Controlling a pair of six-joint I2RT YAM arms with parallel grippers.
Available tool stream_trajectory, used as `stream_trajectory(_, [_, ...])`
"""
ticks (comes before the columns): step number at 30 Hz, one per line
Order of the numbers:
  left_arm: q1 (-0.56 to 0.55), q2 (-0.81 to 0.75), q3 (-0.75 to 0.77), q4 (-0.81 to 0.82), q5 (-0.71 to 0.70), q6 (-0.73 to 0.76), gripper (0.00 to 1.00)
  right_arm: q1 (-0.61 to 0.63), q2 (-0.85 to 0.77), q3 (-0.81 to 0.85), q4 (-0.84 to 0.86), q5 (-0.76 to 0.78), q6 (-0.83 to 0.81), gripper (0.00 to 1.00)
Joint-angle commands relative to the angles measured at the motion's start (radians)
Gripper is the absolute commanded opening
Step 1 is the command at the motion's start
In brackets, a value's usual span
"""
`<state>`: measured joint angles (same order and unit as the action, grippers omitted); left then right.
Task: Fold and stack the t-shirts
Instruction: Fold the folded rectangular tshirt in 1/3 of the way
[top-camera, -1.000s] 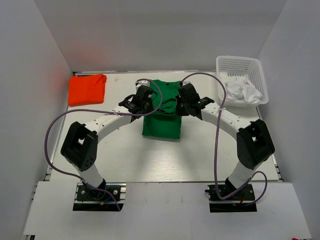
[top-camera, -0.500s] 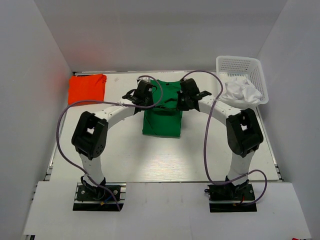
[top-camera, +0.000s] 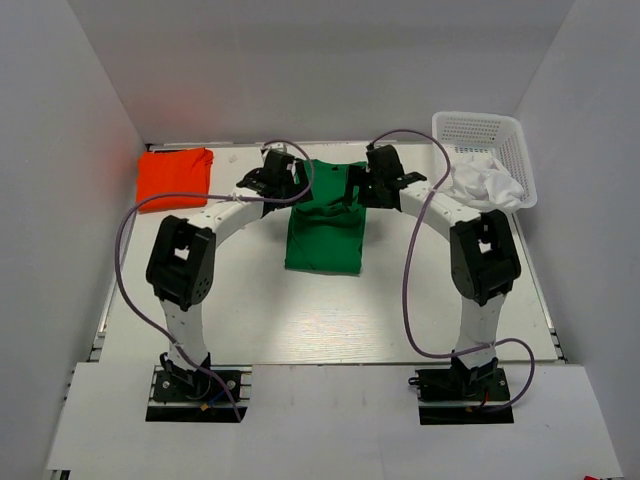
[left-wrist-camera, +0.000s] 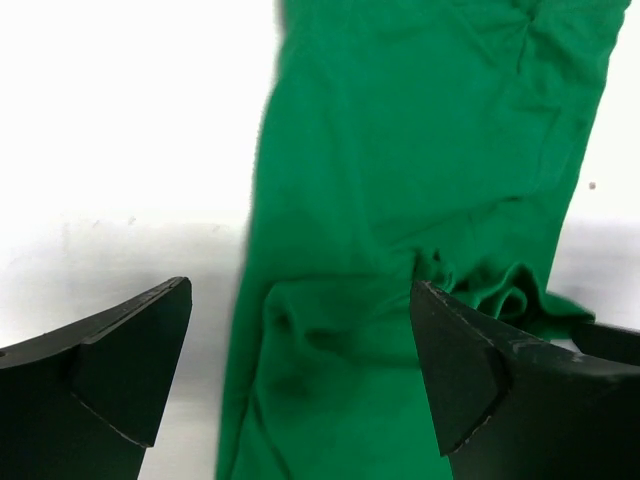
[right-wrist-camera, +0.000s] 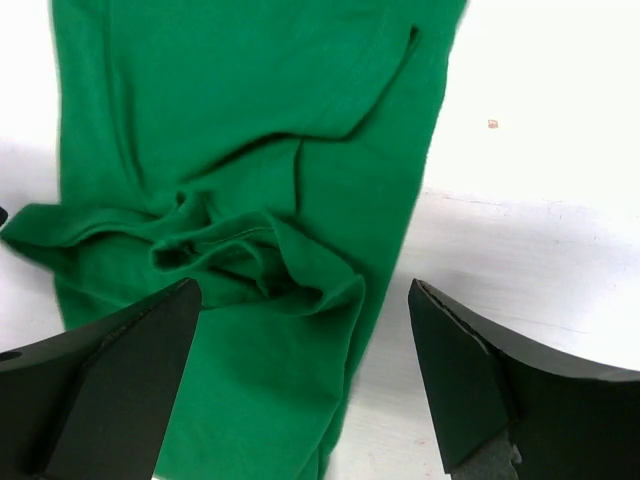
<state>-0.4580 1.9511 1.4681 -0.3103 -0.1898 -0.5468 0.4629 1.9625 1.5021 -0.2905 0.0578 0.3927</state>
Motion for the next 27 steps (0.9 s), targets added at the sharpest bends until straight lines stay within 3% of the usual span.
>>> stream_trajectory(1, [0.002, -0.144, -0.078, 0.027, 0.029, -0.022, 1.00, 0.005, -0.118, -0.080, 0.059, -0.030, 0.003, 0.90])
stream_trajectory(4, [-0.008, -0.217, -0.205, 0.044, 0.073, -0.039, 1.00, 0.014, -0.161, -0.182, 0.120, -0.172, -0.001, 0.90])
stream_trajectory(8, [-0.018, -0.339, -0.314, -0.016, 0.004, -0.085, 1.00, 0.054, -0.163, -0.204, 0.154, -0.289, -0.038, 0.90])
stream_trajectory(14, [-0.018, -0.579, -0.543, -0.058, -0.091, -0.117, 1.00, 0.120, -0.054, -0.157, 0.232, -0.343, -0.035, 0.90])
stream_trajectory(22, [-0.007, -0.730, -0.641, -0.206, -0.122, -0.182, 1.00, 0.126, 0.157, 0.067, 0.280, -0.161, 0.050, 0.90])
stream_trajectory(27, [-0.007, -0.739, -0.650, -0.198, -0.108, -0.171, 1.00, 0.117, 0.219, 0.183, 0.366, -0.062, 0.068, 0.90])
